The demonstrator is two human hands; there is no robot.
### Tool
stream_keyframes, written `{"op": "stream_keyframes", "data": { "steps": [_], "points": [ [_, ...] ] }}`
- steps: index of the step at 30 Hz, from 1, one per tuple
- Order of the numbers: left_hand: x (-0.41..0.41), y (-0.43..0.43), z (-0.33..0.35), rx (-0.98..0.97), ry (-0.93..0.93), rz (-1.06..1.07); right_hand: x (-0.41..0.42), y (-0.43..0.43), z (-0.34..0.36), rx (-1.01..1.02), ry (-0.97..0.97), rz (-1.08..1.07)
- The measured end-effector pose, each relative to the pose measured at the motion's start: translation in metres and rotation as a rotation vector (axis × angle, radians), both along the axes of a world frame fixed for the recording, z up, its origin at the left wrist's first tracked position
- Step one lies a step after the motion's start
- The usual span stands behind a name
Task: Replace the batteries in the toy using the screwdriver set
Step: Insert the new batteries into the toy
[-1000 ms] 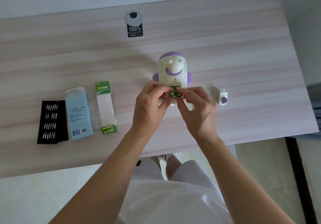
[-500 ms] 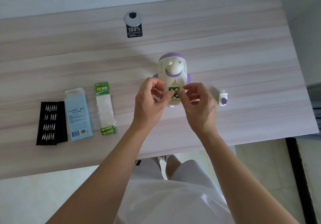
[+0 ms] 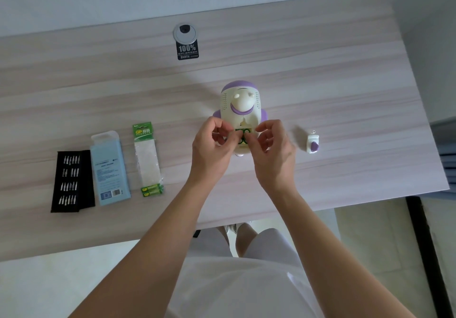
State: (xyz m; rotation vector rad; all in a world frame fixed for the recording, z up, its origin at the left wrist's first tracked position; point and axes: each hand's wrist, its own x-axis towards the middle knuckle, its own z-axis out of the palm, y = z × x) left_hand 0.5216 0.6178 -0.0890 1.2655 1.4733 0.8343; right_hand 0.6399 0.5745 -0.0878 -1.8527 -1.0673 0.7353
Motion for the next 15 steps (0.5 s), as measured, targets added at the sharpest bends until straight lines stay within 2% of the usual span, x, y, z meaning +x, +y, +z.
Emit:
{"op": "stream_keyframes", "data": {
  "steps": [5,11,15],
  "points": [
    [0.002,0.003,0.001,-0.008,0.013,-0.004,0.001,0.000,-0.001,-0.014,-0.015,-0.006],
    [0.001,0.005,0.006,-0.059,0.030,0.016,0.000,0.007,0.005,-0.101,0.125,-0.079],
    [-0.001,0.003,0.014,-0.070,0.032,0.019,0.004,0.008,0.008,-0.142,0.152,-0.026]
  ]
}}
